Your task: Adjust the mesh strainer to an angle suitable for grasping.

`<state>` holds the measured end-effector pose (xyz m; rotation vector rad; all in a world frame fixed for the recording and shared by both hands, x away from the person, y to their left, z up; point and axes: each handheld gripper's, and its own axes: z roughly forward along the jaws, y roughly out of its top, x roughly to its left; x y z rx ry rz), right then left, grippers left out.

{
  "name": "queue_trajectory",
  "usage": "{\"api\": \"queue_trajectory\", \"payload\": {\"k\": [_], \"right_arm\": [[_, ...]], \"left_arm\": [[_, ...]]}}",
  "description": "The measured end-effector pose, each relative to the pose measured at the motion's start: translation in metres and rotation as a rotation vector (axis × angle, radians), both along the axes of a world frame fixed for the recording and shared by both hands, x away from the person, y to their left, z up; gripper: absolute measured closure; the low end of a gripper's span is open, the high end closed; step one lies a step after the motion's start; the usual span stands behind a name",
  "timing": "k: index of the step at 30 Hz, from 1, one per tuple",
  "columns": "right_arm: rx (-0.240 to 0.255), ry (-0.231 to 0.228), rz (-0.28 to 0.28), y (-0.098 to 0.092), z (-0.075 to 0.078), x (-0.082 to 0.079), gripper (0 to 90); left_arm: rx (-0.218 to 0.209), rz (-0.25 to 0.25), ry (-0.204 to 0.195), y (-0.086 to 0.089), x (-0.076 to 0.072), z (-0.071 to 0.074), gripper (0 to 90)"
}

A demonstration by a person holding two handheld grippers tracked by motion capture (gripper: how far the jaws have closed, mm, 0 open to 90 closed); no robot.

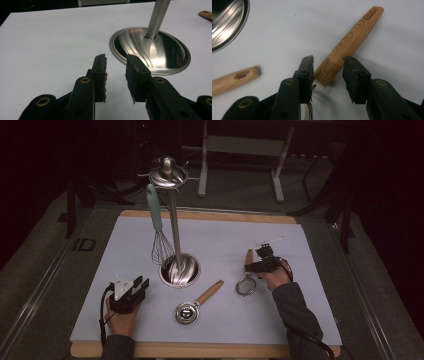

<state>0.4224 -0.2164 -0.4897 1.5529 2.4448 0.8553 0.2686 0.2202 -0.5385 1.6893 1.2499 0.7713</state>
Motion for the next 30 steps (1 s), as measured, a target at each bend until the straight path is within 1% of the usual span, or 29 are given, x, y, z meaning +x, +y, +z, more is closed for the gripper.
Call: {"api": "queue_trajectory", "payload": {"k": [1,2,3,4,5,8,13,18,20,22,23,24,27,28,30], "right_arm": [[0.007,0.005,-0.004,0.0,-0.001,0.001,60.2],[0.036,0.021,-0.009,-0.001,-0.002,0.003,60.1],[0.036,0.021,-0.009,-0.001,-0.002,0.003,60.1],[0.052,0.042,-0.023,-0.001,-0.003,0.006,60.0],[0.054,0.047,-0.028,-0.001,-0.004,0.007,59.9],[0.054,0.067,-0.049,-0.002,-0.005,0.011,59.9],[0.045,0.077,-0.067,-0.002,-0.007,0.014,57.7],[0.02,0.094,-0.082,0.004,-0.008,0.018,54.9],[0.017,0.098,-0.079,0.004,-0.009,0.019,54.6],[0.015,0.122,-0.077,0.008,-0.014,0.021,53.8],[0.015,0.122,-0.077,0.008,-0.014,0.021,53.8],[0.013,0.132,-0.071,0.01,-0.016,0.021,54.4],[0.003,0.129,-0.063,0.013,-0.016,0.021,55.6],[0.005,0.138,-0.04,0.015,-0.016,0.02,58.6],[-0.007,0.138,-0.024,0.016,-0.016,0.02,59.9]], "left_arm": [[0.001,0.0,-0.001,0.0,0.0,0.0,69.7],[0.0,0.0,-0.001,-0.001,0.0,0.0,69.7],[0.0,0.0,-0.001,-0.001,0.0,0.0,69.7],[0.0,-0.003,-0.001,-0.001,0.0,0.0,69.7],[0.0,-0.003,-0.001,-0.001,0.0,0.0,69.7],[0.004,-0.004,-0.002,-0.001,0.0,0.0,69.7],[0.012,-0.007,0.001,-0.002,0.0,0.0,69.7],[0.017,-0.009,0.002,-0.002,0.0,0.0,69.7],[0.017,-0.009,0.001,-0.002,0.0,0.0,69.7],[0.018,-0.009,0.001,-0.002,0.0,0.0,69.7],[0.018,-0.009,0.001,-0.002,0.0,0.0,69.7],[0.018,-0.009,0.0,-0.002,0.0,0.0,69.7],[0.018,-0.01,0.001,-0.002,0.0,0.0,69.7],[0.018,-0.01,-0.001,-0.002,0.0,0.0,69.7],[0.018,-0.01,-0.001,-0.002,0.0,0.0,69.6]]}}
